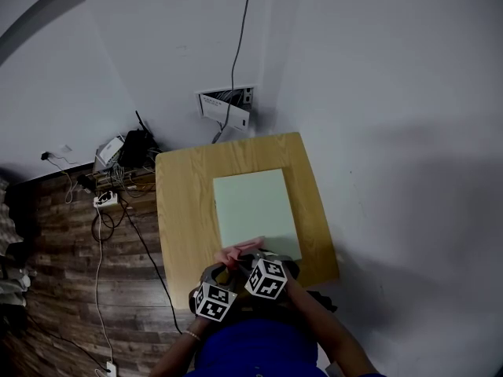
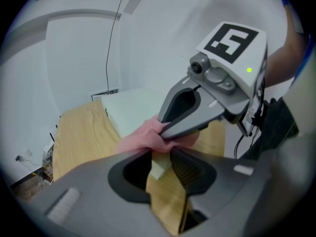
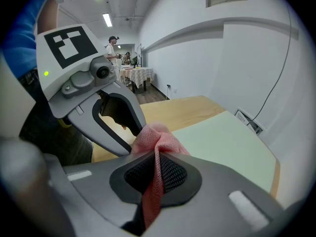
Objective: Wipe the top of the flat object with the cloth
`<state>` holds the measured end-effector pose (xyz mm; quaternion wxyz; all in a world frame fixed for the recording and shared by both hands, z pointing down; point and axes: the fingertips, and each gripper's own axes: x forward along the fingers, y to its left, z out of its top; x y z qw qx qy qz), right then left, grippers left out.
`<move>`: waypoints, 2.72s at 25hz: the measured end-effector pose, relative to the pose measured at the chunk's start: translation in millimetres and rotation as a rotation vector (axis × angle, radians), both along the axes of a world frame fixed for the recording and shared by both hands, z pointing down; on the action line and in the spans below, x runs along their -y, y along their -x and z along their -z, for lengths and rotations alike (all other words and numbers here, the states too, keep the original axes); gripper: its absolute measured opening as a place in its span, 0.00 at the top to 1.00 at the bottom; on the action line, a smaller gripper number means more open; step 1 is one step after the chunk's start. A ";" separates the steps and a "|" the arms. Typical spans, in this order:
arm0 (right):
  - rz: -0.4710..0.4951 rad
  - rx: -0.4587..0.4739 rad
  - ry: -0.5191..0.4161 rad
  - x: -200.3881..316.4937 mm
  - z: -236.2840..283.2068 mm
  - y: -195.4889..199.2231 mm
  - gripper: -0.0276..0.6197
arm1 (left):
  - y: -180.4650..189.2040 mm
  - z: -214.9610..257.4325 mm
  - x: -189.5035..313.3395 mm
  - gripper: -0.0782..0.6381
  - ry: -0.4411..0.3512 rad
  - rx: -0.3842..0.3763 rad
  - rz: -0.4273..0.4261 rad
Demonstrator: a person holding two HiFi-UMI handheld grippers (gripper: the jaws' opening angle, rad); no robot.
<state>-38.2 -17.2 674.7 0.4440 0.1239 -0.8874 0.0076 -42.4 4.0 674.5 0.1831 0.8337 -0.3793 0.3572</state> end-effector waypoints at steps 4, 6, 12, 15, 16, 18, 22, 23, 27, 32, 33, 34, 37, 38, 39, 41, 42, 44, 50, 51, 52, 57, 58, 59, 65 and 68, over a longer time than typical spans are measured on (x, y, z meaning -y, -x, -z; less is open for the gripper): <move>-0.017 -0.015 0.010 3.6 -2.5 -14.6 0.94 | -1.4 -2.2 0.5 0.72 -0.002 0.001 -0.001; -0.023 -0.029 0.014 5.2 -3.4 -22.6 0.94 | -1.1 -2.4 0.6 0.72 -0.003 0.002 -0.001; -0.044 -0.073 0.023 10.6 -5.5 -50.6 0.94 | -2.0 -2.4 1.0 0.72 -0.001 0.003 -0.004; -0.052 -0.101 0.019 12.6 -5.4 -64.0 0.94 | -1.2 -1.9 0.6 0.72 0.001 0.006 -0.005; -0.054 -0.109 0.017 13.2 -5.6 -68.5 0.94 | -1.1 -1.9 0.3 0.72 0.001 0.006 -0.004; -0.061 -0.126 0.014 14.9 -6.3 -78.8 0.94 | -1.6 -2.2 0.4 0.72 0.000 0.005 -0.004; -0.099 -0.146 0.021 19.8 -7.7 -102.9 0.94 | -2.3 -2.2 1.3 0.72 0.000 0.006 -0.003; -0.111 -0.148 0.024 20.6 -7.8 -109.0 0.94 | -2.4 -2.1 1.2 0.72 -0.001 0.006 -0.003; -0.154 -0.155 0.033 23.6 -7.8 -129.7 0.94 | -2.0 -2.2 1.2 0.72 0.002 0.007 -0.002; -0.200 -0.159 0.041 24.7 -7.2 -148.0 0.94 | -2.3 -1.8 0.8 0.72 0.001 0.010 0.000; -0.207 -0.160 0.041 24.7 -7.3 -151.2 0.94 | -2.4 -1.9 0.7 0.72 0.001 0.010 0.001; -0.214 -0.162 0.042 24.8 -7.6 -154.2 0.94 | -2.2 -2.1 0.6 0.72 0.001 0.010 0.002; -0.233 -0.164 0.045 25.1 -7.6 -161.7 0.94 | -1.2 -2.1 0.5 0.72 0.000 0.014 0.004; -0.238 -0.165 0.046 25.1 -7.2 -165.0 0.94 | -1.6 -1.7 0.8 0.72 0.000 0.015 0.004; -0.243 -0.168 0.048 24.9 -6.8 -168.9 0.94 | -2.2 -1.2 1.0 0.72 0.000 0.015 0.004; -0.255 -0.169 0.051 23.8 -6.5 -176.4 0.94 | -3.0 -0.9 0.6 0.72 0.001 0.016 0.004; -0.260 -0.167 0.053 23.4 -6.7 -178.8 0.94 | -2.9 -1.0 0.4 0.72 0.001 0.016 0.006; -0.266 -0.161 0.056 23.5 -6.7 -180.6 0.94 | -1.9 -1.2 0.4 0.72 0.001 0.018 0.009; -0.262 -0.158 0.059 23.9 -9.0 -183.2 0.94 | -3.1 -3.5 0.9 0.72 0.003 0.021 0.015; -0.261 -0.157 0.060 23.9 -9.6 -183.6 0.94 | -3.6 -3.8 0.9 0.72 0.003 0.021 0.017; -0.263 -0.153 0.062 24.2 -9.9 -184.1 0.94 | -4.0 -3.7 1.1 0.72 0.002 0.020 0.019; -0.278 -0.136 0.066 24.3 -8.9 -182.9 0.94 | -2.5 -2.3 1.2 0.72 -0.001 0.012 0.032; -0.279 -0.136 0.066 23.7 -9.0 -182.9 0.94 | -2.4 -2.5 0.7 0.72 0.000 0.009 0.035; -0.280 -0.136 0.068 23.1 -9.2 -182.9 0.94 | -2.1 -2.7 0.3 0.72 0.002 0.006 0.039; -0.282 -0.146 0.080 23.7 -9.7 -183.7 0.94 | -2.7 -2.6 0.2 0.72 0.008 0.007 0.048; -0.283 -0.153 0.086 25.0 -10.4 -184.0 0.94 | -2.9 -2.9 1.1 0.72 0.007 0.009 0.055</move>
